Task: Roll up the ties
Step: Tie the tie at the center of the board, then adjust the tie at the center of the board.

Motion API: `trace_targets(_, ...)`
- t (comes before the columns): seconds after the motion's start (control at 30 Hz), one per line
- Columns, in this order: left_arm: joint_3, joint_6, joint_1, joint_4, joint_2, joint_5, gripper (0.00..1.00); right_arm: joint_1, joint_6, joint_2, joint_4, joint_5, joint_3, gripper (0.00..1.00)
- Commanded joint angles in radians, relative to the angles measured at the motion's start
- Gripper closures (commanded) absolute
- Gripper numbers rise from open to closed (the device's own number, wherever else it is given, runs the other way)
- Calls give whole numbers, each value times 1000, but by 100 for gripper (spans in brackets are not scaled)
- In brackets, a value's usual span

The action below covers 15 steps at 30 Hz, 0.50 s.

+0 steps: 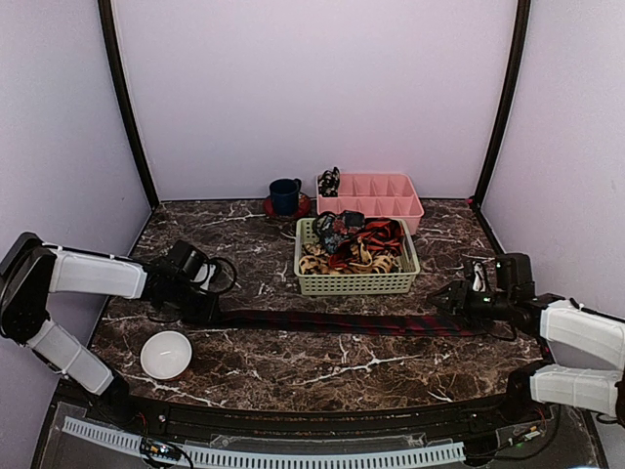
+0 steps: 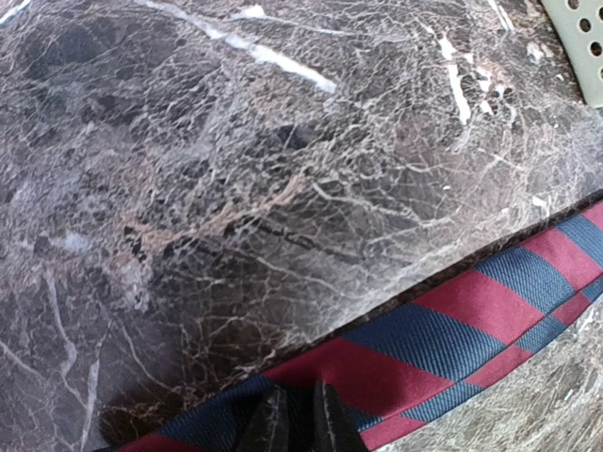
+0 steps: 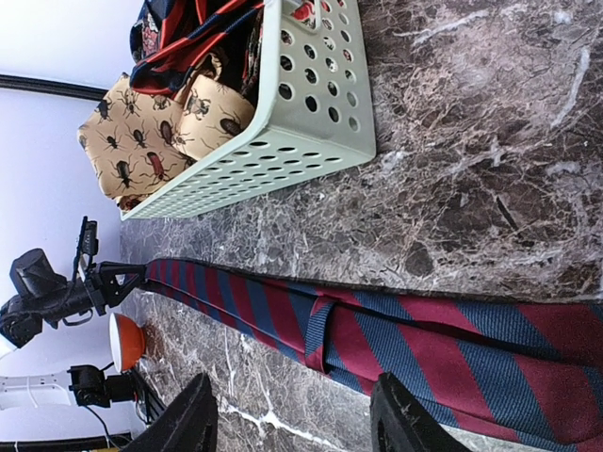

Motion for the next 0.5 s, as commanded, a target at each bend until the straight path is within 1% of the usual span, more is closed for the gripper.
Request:
trace_targets(0.0, 17, -47, -59, -145, -37, -146, 85, 9, -17, 2, 25, -7, 32, 45)
trace_targets(0.07, 37, -51, -101, -161, -94, -175, 75, 10, -17, 6, 30, -7, 34, 45)
trace_targets(0.1, 47, -54, -117, -168, -118, -193, 72, 12, -20, 13, 31, -9, 37, 45)
trace_targets(0.17, 62, -61, -153, -180, -160, -182, 68, 15, -29, 24, 28, -12, 46, 45)
trace_targets(0.33, 78, -148, -207, -232, -178, -130, 67, 18, -31, 32, 36, -14, 52, 45)
trace_targets(0.47, 44, -208, -262, -254, -162, -121, 66, 19, -35, 35, 33, -10, 62, 44)
